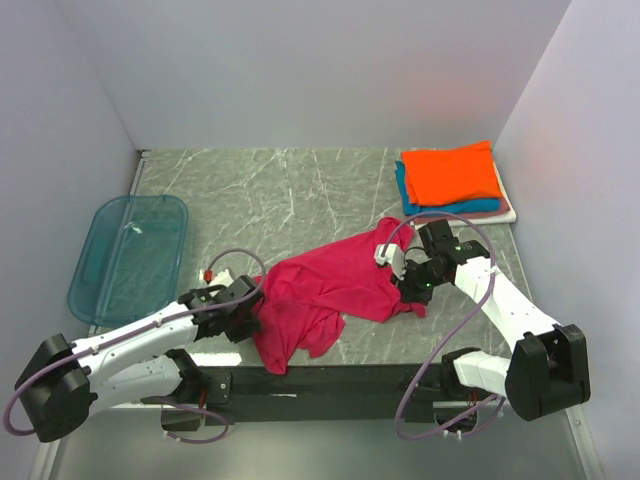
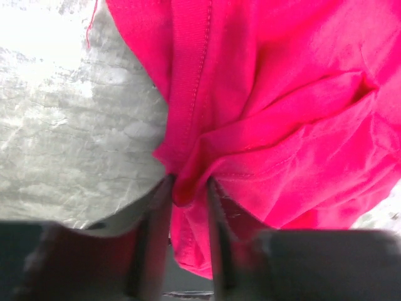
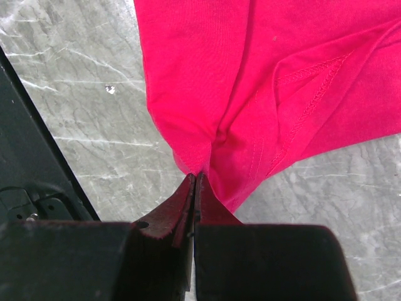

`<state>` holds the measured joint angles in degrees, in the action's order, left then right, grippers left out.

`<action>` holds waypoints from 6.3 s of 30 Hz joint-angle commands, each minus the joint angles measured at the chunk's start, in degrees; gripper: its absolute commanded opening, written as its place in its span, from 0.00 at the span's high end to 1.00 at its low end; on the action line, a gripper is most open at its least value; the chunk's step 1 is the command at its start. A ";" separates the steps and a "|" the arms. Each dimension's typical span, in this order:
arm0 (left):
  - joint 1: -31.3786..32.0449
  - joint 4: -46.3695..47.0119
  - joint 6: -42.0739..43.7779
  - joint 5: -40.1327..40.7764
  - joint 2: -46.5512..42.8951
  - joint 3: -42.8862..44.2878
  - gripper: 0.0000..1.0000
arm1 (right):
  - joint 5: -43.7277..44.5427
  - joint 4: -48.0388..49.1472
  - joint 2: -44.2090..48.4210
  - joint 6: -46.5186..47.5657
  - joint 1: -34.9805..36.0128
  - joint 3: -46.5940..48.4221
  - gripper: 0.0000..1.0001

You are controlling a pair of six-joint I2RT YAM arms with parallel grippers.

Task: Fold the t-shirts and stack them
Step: Flatten the tshirt out

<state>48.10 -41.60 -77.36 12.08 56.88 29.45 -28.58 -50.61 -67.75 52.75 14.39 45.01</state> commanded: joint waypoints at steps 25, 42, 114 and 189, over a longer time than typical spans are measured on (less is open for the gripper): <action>0.16 1.53 6.26 -0.65 -4.33 -0.36 0.91 | -2.10 -0.02 -1.43 -0.81 -0.51 4.03 1.00; 0.16 4.43 10.39 2.16 -9.77 0.70 1.00 | 10.10 11.32 -18.29 -15.48 10.47 15.26 0.97; 0.16 -1.55 27.52 21.76 -24.98 33.02 1.00 | 29.62 -9.68 13.43 -3.10 13.03 32.94 1.00; -44.93 32.91 41.06 -10.84 60.10 57.55 1.00 | 28.22 12.56 -71.29 -21.20 -0.68 82.50 0.61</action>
<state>3.44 -9.17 -37.87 2.61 116.57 83.26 -2.83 -38.11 -136.40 31.51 13.89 123.79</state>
